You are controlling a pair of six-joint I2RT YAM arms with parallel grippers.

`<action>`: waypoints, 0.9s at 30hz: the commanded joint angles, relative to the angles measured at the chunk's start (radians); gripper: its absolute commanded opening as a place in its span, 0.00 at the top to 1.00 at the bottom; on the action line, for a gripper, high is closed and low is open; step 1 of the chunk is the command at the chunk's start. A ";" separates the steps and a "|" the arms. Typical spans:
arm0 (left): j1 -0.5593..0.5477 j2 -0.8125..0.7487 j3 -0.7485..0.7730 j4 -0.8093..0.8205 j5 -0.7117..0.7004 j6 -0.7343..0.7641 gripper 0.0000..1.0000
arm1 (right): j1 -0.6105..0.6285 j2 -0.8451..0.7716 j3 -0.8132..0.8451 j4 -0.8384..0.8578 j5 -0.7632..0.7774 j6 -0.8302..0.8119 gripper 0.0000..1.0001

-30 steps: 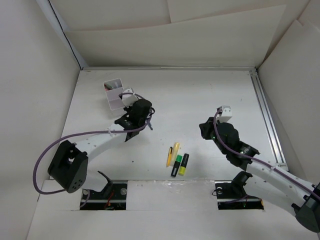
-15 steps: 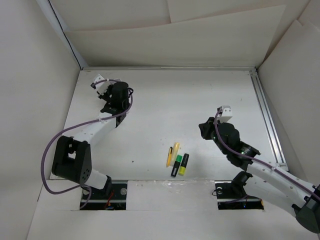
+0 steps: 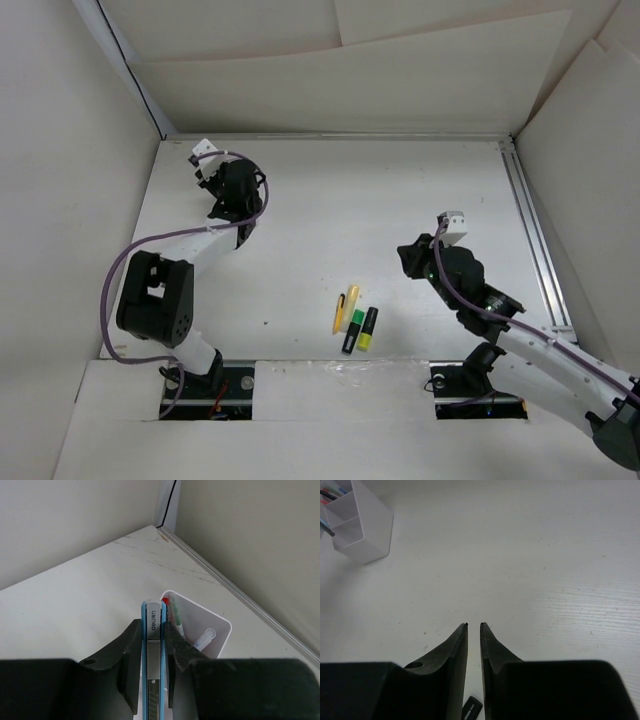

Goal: Sort the stationery into containers
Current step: Place the pen in the storage box.

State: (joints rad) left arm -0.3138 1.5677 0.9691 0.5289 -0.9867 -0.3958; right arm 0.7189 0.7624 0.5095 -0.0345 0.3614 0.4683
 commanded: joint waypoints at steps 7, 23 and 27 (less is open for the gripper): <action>-0.001 0.089 0.020 0.290 -0.070 0.227 1.00 | -0.007 -0.032 0.007 0.082 -0.032 -0.023 0.78; -0.045 0.229 0.008 0.511 -0.148 0.387 1.00 | -0.007 -0.095 -0.020 0.102 -0.050 -0.033 0.78; -0.045 0.247 -0.003 0.525 -0.170 0.387 1.00 | -0.007 -0.104 -0.020 0.102 -0.050 -0.033 0.78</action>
State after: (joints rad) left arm -0.3618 1.8141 0.9691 0.9787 -1.1194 -0.0223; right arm 0.7189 0.6773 0.4923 0.0151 0.3202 0.4477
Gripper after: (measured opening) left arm 0.153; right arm 0.214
